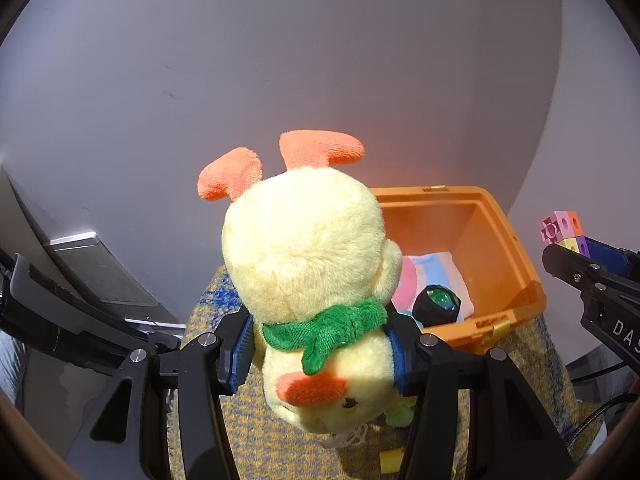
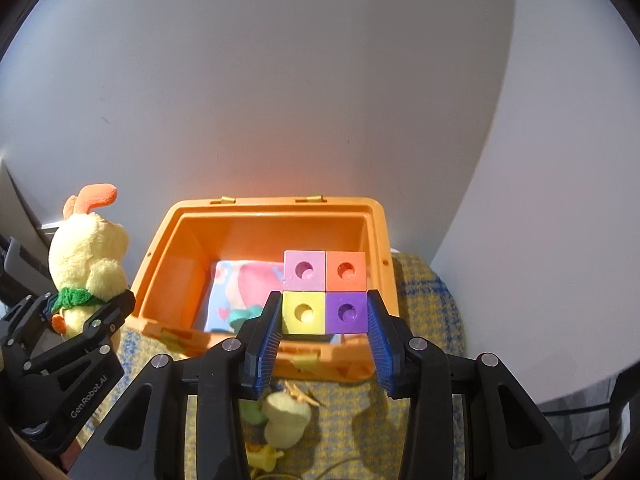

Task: Organize objects
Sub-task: 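Lift the chick and cube blocks over the crate and release them inside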

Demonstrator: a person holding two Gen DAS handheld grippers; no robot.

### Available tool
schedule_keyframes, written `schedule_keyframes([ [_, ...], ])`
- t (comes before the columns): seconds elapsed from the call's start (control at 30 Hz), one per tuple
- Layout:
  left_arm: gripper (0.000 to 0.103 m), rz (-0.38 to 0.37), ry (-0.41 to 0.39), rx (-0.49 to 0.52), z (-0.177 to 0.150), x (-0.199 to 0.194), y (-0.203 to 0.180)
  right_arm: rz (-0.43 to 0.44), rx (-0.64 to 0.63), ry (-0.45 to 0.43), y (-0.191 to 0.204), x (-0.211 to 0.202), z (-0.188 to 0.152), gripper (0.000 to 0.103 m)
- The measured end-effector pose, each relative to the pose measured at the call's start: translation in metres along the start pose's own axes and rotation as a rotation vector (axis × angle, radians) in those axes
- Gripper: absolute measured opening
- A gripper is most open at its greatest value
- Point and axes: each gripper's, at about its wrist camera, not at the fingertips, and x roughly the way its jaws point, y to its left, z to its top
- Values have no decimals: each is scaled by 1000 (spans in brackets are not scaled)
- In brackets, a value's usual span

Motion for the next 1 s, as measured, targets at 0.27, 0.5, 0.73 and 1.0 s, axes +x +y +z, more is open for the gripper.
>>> schedule_keyframes([
  [0.27,53,-28,25,20,20,38,-2,-1,-22,18,3,35,22,41],
  [0.5,53,-46,44,41,29,63,-6,18,-9,60,2,70,26,41],
  [0.73,75,-50,55,70,28,77,-10,16,-22,72,7,86,27,41],
  [1.0,100,4,45,28,29,73,3,-26,-17,28,7,77,30,83],
])
